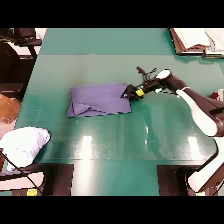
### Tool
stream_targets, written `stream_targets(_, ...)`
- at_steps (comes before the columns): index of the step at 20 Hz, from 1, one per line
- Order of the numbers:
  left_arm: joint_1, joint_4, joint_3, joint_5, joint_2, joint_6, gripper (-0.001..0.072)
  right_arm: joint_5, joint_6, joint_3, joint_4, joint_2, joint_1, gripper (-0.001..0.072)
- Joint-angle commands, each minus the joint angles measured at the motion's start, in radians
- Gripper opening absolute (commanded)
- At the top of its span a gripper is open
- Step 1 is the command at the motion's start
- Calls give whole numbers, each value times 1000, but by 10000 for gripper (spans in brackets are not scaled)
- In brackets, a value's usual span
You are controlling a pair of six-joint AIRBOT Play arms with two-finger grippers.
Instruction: Fold the shirts.
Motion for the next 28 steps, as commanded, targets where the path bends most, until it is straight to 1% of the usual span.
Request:
stream_targets(1,0,-9,0,-5,0,0,22,3,1,139,35,-88,73,111)
stream_targets(2,0,-18,0,-7,0,0,22,2,1,166,35,-95,80,32)
stream_targets(3,0,-34,0,-8,0,0,21,-1,1,189,34,-94,80,20)
stream_targets(5,-23,-39,0,-11,0,8,21,-4,1,229,27,-74,49,19)
stream_targets(6,-47,-38,0,-12,0,29,21,0,6,248,2,-53,19,19)
stream_targets(9,-144,-39,0,-1,0,44,21,31,72,251,-143,52,-114,19)
stream_targets(11,-212,-39,0,27,0,44,21,62,113,219,-235,144,-237,19)
stream_targets(15,-337,-39,0,89,0,45,22,85,121,134,-337,339,-538,19)
stream_targets(19,-409,-39,0,149,0,43,22,79,121,69,-358,469,-835,19)
stream_targets(22,-439,-39,0,195,0,43,22,58,120,55,-354,495,-1012,19)
stream_targets(25,-442,-47,0,197,0,43,22,16,113,56,-353,494,-1101,19)
stream_targets(28,-442,-47,0,197,-2,43,22,-30,94,84,-351,494,-1116,19)
